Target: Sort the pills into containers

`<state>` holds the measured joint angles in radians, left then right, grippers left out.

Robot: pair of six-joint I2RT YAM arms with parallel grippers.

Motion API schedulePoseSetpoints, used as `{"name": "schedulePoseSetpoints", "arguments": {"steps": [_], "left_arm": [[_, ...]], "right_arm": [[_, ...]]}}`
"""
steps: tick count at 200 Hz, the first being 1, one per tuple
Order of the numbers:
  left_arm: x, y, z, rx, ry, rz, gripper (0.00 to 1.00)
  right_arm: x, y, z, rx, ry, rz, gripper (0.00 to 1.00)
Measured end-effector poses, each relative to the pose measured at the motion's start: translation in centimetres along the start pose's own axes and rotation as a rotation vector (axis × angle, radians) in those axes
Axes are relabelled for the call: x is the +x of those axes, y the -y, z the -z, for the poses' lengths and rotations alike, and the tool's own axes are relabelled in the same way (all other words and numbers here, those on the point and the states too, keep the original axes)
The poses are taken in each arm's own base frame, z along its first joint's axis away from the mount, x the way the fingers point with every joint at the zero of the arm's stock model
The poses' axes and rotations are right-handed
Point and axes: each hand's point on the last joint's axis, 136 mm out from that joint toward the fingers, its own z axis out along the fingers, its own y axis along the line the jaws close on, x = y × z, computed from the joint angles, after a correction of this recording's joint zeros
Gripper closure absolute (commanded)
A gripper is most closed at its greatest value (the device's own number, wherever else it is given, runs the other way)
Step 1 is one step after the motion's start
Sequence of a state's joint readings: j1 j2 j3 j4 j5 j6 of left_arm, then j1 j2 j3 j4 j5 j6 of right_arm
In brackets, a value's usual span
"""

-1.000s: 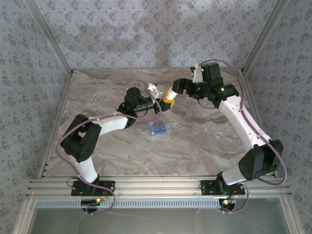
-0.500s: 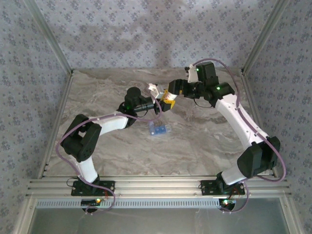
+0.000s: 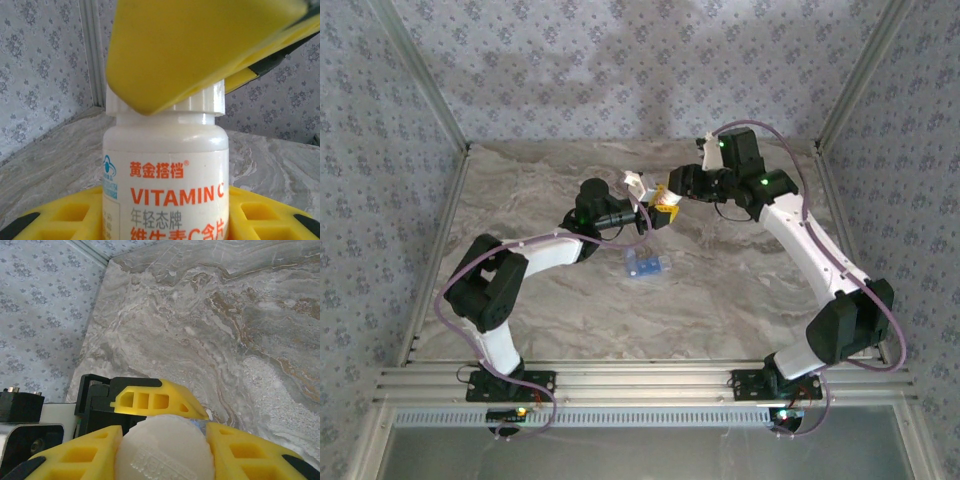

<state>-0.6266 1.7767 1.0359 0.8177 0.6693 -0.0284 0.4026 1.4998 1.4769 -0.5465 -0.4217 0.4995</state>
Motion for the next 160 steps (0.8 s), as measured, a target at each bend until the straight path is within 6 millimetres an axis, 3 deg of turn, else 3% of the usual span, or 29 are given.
{"name": "schedulePoseSetpoints", "arguments": {"steps": [38,53,71,86,94,96,98,101,160], "left_arm": [[0.5,-0.4,0.2,-0.006,-0.017,0.015,1.00],[0.7,-0.4,0.2,-0.006,-0.026,0.021,0.90],[0.9,-0.4,0.2,-0.012,-0.037,0.029,0.69],[1.0,-0.3,0.2,-0.016,-0.045,0.036,0.39],[1.1,-0.6,0.2,-0.033,-0.051,0.035,0.35],[1.1,-0.6,0.2,-0.036,-0.053,0.039,0.28],[1.1,-0.6,0.3,-0.039,-0.053,0.034,0.10],[1.1,-0.6,0.3,-0.042,-0.056,0.036,0.03],[1.1,-0.6,2.3,-0.128,-0.079,0.036,0.02]], "right_arm": [[0.0,0.1,-0.6,0.023,0.023,-0.027,0.67],[0.1,0.3,-0.7,0.030,0.025,-0.033,0.68],[0.2,0.4,-0.8,0.037,0.025,-0.035,0.68],[0.2,0.5,-0.8,0.041,0.023,-0.037,0.68],[0.3,0.6,-0.8,0.046,0.023,-0.039,0.68],[0.3,0.6,-0.8,0.046,0.022,-0.040,0.68],[0.3,0.6,-0.8,0.047,0.020,-0.041,0.68],[0.4,0.7,-0.8,0.048,0.020,-0.041,0.68],[1.1,2.3,-1.1,0.101,0.012,-0.053,0.68]]}}
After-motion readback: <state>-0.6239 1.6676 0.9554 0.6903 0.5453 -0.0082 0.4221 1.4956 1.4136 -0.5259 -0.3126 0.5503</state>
